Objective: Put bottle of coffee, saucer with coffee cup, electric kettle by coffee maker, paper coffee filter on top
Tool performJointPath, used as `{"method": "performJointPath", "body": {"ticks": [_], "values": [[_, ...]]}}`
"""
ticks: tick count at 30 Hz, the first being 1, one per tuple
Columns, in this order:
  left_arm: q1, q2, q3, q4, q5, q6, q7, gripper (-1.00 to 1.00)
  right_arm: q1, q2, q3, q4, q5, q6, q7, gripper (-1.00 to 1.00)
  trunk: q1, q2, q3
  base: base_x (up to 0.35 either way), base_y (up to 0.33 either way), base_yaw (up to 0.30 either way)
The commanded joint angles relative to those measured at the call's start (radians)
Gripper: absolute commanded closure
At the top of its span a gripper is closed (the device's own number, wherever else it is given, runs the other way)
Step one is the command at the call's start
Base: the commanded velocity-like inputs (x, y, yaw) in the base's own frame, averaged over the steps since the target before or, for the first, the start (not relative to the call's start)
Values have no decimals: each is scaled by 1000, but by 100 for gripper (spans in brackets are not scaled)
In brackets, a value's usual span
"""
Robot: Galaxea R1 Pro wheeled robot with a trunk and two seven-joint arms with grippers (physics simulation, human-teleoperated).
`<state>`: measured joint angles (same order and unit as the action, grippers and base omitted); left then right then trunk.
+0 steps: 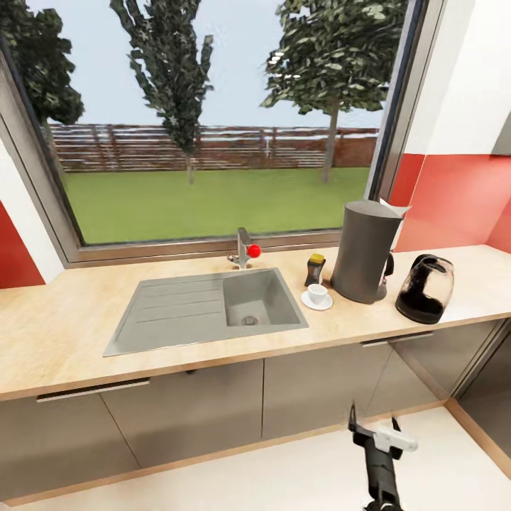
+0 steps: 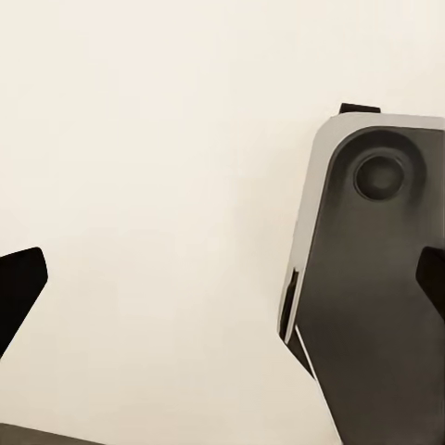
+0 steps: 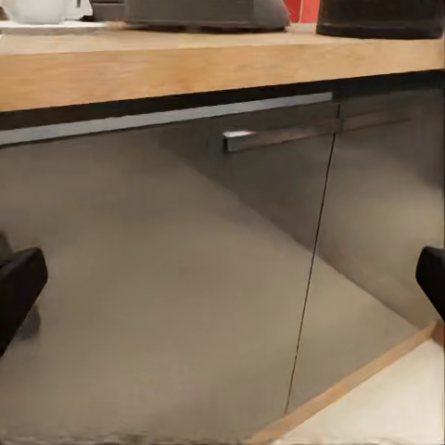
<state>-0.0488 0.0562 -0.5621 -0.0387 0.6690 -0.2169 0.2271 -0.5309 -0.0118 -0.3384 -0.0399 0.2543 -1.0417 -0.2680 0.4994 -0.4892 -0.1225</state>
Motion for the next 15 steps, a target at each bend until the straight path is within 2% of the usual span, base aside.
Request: {"method": "performJointPath", "body": {"ticks": [1,3,7,8,9,11,12,15], "values": [[0,0,-9,-1,6,-1,5,-100,9,0,-4,6,12,12,-7,-100,0,-2,-2,0,0,0],[0,-1,-9,-1,6,-1,5,-100,37,1,-3,10,12,58,-6,-100,0,-2,-2,0,0,0],[0,-5,-10,0,6,1,5,-100,88,6,-2,13,14,228,-4,-100,0,-2,-2,0,0,0],[0,-6,-10,0,4,1,5,-100,95,8,-1,13,14,300,-3,-100,0,-2,-2,0,0,0],[0,-7,-10,1,1,3,6,-100,103,9,-1,14,14,469,4,-100,0,-2,-2,0,0,0],[0,-9,-10,2,-1,5,10,-100,107,10,-1,14,14,631,20,-100,0,-2,-2,0,0,0],[0,-10,-9,2,-1,7,12,-100,108,10,-1,14,14,741,39,-100,0,-2,-2,0,0,0],[0,-9,-8,3,-1,10,16,-100,109,10,-1,14,14,903,69,-100,0,-2,-2,0,0,0]]}}
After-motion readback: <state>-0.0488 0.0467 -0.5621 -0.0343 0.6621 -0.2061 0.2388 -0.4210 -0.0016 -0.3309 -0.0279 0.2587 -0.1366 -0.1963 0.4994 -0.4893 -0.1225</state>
